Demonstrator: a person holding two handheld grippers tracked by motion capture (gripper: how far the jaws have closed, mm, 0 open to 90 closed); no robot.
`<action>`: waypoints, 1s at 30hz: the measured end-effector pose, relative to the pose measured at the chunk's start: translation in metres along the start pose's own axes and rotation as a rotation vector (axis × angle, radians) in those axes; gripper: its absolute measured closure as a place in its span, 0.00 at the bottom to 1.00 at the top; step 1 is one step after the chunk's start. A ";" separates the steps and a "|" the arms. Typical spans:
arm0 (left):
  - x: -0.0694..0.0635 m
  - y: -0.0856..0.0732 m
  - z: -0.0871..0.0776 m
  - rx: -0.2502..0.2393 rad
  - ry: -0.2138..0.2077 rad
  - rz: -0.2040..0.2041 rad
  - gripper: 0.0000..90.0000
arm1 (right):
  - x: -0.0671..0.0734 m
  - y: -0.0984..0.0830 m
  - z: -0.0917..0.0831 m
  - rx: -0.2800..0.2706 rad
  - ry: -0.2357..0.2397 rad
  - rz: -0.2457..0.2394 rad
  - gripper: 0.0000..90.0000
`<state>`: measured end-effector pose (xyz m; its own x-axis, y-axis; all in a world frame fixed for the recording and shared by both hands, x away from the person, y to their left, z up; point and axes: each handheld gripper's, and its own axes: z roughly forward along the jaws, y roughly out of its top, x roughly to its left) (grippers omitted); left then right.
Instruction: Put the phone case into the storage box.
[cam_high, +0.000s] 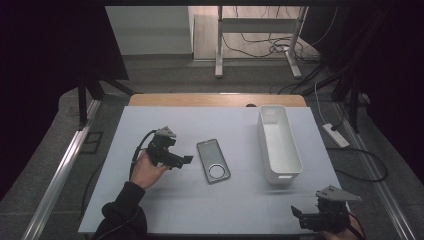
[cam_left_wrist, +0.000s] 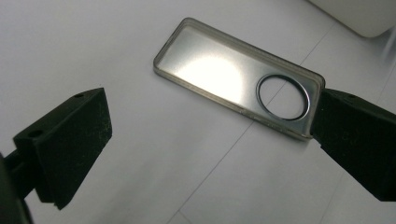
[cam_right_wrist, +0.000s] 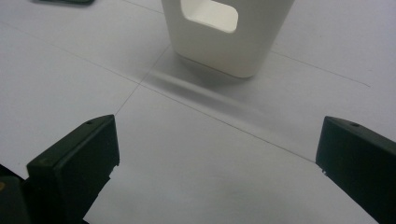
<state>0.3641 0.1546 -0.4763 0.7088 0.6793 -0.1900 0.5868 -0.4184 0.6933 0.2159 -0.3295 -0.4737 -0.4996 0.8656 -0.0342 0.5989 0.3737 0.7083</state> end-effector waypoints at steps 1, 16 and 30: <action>0.000 0.002 0.002 0.002 -0.004 0.000 0.00 | 0.000 0.000 0.000 0.000 0.001 0.000 0.00; 0.009 0.023 0.032 0.044 0.004 0.013 0.00 | -0.001 0.000 0.000 0.004 0.005 -0.003 0.00; 0.006 0.048 0.058 0.089 0.008 0.031 0.01 | -0.001 0.000 0.001 0.005 0.008 -0.004 0.00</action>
<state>0.4192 0.1033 -0.4843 0.7243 0.6697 -0.1640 0.5973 -0.4906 0.6345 0.2165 -0.3300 -0.4742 -0.5072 0.8613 -0.0315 0.5997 0.3790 0.7048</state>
